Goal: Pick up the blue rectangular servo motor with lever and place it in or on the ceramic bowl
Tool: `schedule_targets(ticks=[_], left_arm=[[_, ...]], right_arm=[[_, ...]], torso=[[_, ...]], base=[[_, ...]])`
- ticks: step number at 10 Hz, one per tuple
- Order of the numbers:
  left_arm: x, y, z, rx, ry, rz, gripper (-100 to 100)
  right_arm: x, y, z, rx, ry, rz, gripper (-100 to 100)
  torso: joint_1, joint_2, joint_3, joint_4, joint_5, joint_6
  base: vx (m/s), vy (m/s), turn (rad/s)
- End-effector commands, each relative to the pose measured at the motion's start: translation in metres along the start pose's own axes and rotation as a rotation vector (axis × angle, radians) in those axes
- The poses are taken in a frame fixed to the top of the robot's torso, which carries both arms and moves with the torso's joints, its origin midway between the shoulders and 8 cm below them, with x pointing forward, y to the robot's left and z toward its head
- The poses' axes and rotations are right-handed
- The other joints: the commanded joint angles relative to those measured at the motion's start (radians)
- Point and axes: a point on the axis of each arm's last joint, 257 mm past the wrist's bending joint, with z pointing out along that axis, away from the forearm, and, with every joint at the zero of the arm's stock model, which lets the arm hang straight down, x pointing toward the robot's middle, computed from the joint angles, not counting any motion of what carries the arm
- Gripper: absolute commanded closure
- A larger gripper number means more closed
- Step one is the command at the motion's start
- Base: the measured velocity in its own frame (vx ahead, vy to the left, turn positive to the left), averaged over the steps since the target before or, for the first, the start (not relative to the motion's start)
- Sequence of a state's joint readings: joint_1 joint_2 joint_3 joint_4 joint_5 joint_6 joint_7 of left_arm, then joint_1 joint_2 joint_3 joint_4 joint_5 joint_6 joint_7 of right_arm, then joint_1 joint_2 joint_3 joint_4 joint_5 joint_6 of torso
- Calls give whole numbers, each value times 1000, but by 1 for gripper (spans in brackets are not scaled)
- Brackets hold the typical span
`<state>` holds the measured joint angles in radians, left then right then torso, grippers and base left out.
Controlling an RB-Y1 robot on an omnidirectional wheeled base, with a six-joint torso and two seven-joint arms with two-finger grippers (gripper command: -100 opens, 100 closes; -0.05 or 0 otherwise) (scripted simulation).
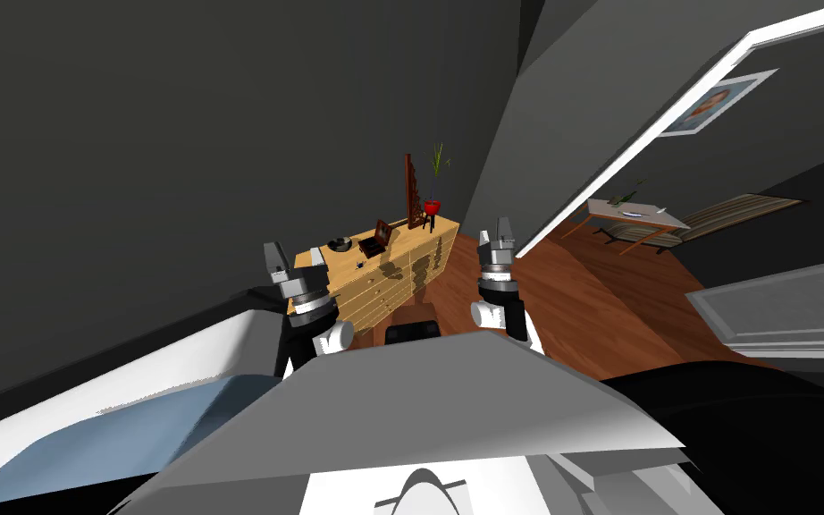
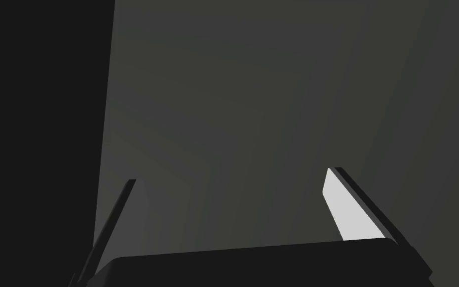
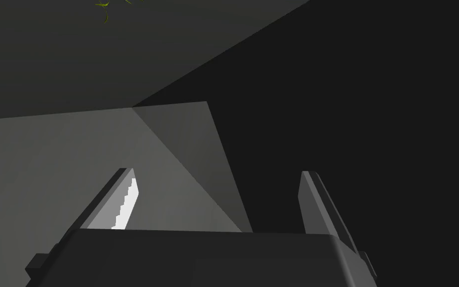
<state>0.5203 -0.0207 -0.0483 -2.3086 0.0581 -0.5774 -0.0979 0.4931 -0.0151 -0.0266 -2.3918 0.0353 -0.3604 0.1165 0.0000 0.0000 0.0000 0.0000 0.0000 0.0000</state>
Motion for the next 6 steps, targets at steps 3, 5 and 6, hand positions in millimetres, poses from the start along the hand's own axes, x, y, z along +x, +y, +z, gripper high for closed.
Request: schedule_targets(ticks=[3, 5, 6], left_arm=[[-4, 12, 3, -52, 66, 15, -100], [-12, 22, 5, -98, 86, 21, -100], [-18, 26, 6, -116, 92, 22, -100]], right_arm=[[0, 0, 0, 0, 0, 0, 0], [0, 0, 0, 0, 0, 0, 0], [0, 0, 0, 0, 0, 0, 0]], torso=[[-2, -2, -1, 0, 0, 0], [-3, -4, -2, -1, -1, 0], [-3, -4, -2, -1, -1, 0]], base=[[35, -33, -27], [54, -53, -34], [50, -67, -43]])
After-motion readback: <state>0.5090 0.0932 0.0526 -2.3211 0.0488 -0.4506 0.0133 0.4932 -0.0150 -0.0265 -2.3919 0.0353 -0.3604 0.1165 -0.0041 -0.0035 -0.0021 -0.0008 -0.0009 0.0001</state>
